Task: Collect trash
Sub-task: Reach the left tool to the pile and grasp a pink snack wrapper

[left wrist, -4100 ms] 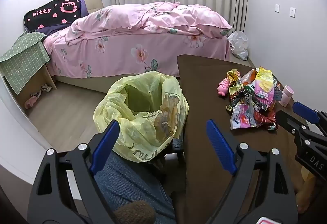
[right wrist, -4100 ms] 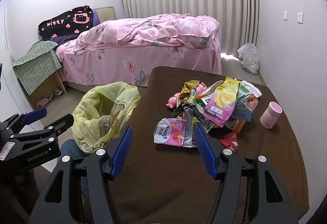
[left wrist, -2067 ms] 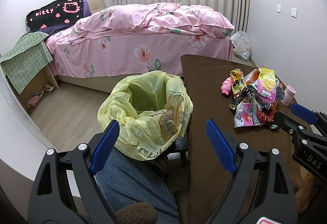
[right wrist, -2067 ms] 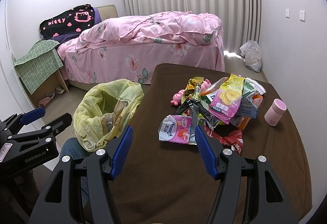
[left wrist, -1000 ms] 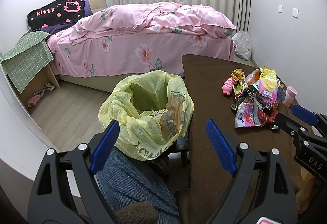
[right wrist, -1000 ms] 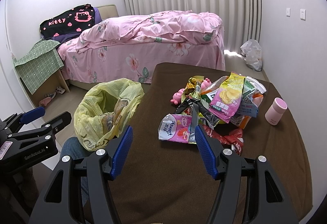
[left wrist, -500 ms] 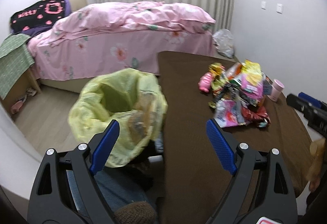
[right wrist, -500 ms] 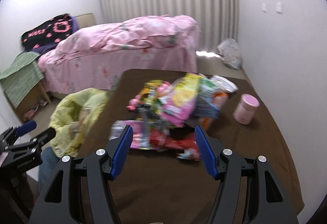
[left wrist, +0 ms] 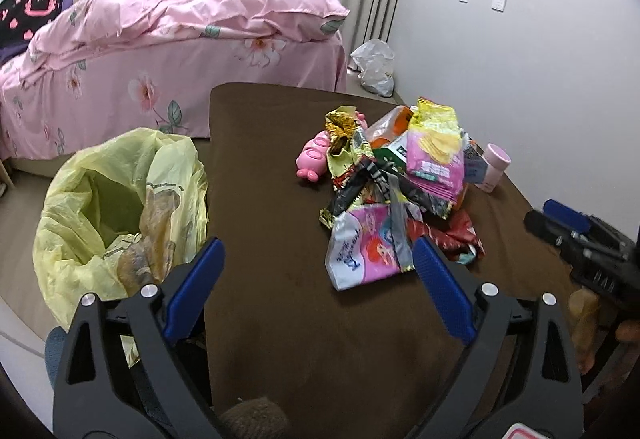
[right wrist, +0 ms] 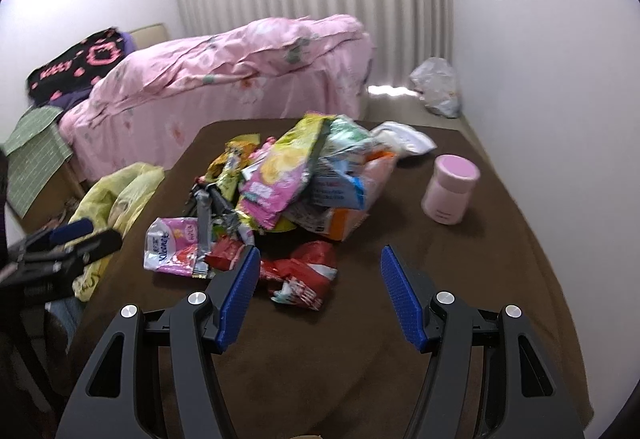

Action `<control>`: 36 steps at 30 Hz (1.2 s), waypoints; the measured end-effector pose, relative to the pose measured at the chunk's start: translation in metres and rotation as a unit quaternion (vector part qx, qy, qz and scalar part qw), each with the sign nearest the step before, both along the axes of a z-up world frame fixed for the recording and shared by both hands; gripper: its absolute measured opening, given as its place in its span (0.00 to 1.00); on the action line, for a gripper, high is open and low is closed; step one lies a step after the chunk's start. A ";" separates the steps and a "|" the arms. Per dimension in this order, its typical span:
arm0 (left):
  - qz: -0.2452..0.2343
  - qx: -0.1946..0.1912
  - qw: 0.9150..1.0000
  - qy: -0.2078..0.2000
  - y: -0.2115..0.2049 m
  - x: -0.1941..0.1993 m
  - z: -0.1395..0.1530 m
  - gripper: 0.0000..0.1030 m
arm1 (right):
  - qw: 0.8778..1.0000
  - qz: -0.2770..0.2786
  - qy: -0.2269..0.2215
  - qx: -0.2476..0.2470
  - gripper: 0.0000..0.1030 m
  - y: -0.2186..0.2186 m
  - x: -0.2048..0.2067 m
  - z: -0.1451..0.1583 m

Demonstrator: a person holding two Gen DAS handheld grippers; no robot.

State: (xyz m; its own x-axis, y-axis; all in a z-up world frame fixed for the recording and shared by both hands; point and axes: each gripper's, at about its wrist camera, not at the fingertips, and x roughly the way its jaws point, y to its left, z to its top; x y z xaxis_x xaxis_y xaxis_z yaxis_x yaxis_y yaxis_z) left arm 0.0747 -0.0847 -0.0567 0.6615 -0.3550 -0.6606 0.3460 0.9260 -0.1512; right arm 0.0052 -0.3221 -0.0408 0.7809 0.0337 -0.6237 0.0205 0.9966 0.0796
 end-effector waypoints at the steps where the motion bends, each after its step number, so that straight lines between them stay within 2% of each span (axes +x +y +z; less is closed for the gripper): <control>1: 0.007 0.001 1.000 0.006 0.002 0.005 -0.001 0.88 | 1.000 0.020 -0.004 -0.004 0.58 0.005 0.008 0.001; 4: 0.031 0.002 0.999 0.022 0.014 0.016 -0.005 0.87 | 0.997 0.077 -0.025 -0.014 0.57 0.025 0.028 0.006; 7: 0.045 -0.004 0.998 0.044 0.029 0.024 -0.010 0.83 | 0.990 0.129 -0.034 -0.035 0.54 0.050 0.053 0.007; 10: 0.045 -0.014 0.996 0.071 0.036 0.029 -0.018 0.78 | 0.985 0.168 -0.011 -0.039 0.44 0.072 0.085 0.000; 13: 0.043 -0.017 0.996 0.075 0.039 0.026 -0.021 0.76 | 0.981 0.191 0.018 -0.035 0.42 0.086 0.106 -0.011; 15: 0.038 -0.017 0.997 0.072 0.038 0.024 -0.021 0.75 | 0.978 0.200 0.037 -0.036 0.32 0.090 0.115 -0.019; 16: 0.032 -0.018 0.997 0.071 0.037 0.022 -0.021 0.74 | 0.976 0.207 0.049 -0.034 0.22 0.091 0.118 -0.023; 17: 0.026 -0.018 0.997 0.068 0.036 0.020 -0.020 0.73 | 0.976 0.211 0.055 -0.032 0.21 0.091 0.118 -0.025; 21: 0.001 -0.018 0.998 0.058 0.028 0.016 -0.020 0.71 | 0.979 0.200 0.030 -0.023 0.17 0.075 0.097 -0.010; 26: -0.039 -0.021 0.998 0.053 0.008 0.016 -0.021 0.67 | 0.989 0.146 -0.001 -0.017 0.17 0.037 0.058 0.014; 30: -0.053 -0.016 0.997 0.056 -0.009 0.024 -0.024 0.62 | 0.995 0.096 0.013 -0.022 0.17 0.008 0.036 0.005; 33: -0.061 -0.021 0.995 0.080 -0.021 0.035 -0.032 0.59 | 0.997 0.075 0.027 -0.009 0.17 -0.006 0.029 -0.005; 34: -0.065 -0.021 0.994 0.088 -0.025 0.037 -0.034 0.54 | 0.997 0.068 0.029 -0.006 0.17 -0.010 0.026 -0.009; 35: -0.068 -0.021 0.993 0.097 -0.028 0.040 -0.036 0.43 | 0.998 0.061 0.030 -0.005 0.17 -0.012 0.024 -0.012; 36: -0.065 -0.020 0.992 0.106 -0.031 0.041 -0.038 0.37 | 0.998 0.054 0.031 -0.004 0.17 -0.015 0.022 -0.014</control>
State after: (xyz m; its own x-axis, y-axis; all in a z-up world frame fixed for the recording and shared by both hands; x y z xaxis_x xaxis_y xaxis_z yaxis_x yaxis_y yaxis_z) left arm 0.1160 -0.1158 -0.0951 0.4565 -0.4575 -0.7631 0.4192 0.8671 -0.2692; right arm 0.0269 -0.3374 -0.0550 0.7332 0.1101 -0.6710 -0.0825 0.9939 0.0729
